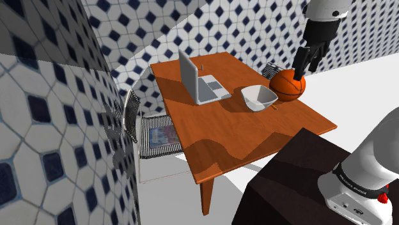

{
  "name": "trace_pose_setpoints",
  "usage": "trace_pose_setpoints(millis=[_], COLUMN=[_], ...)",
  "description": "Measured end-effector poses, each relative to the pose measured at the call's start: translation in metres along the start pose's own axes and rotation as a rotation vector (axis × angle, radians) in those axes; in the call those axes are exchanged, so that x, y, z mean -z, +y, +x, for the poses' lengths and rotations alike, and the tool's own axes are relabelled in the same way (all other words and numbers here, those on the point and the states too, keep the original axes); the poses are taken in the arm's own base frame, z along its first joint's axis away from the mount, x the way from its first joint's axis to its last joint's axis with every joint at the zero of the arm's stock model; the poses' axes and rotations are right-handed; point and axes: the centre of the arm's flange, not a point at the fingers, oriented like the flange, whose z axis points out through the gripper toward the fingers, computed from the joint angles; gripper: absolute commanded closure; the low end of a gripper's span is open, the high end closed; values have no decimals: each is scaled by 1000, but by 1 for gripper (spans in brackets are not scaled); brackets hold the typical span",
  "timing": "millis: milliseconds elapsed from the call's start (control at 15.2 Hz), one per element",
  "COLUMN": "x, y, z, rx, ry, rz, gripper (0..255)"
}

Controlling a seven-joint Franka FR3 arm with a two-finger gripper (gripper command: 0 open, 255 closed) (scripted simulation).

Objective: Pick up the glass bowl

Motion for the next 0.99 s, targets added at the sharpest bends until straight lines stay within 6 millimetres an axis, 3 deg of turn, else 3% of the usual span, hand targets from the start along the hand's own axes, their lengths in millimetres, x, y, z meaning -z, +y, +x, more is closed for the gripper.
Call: trace_pose_setpoints(millis=[132, 330, 990], x=[-4, -26, -105], y=[1, 14, 64], z=[5, 26, 116], rx=[0, -3, -13], ry=[-1, -3, -4], rz=[-1, -3, -15], gripper=[0, 0, 0])
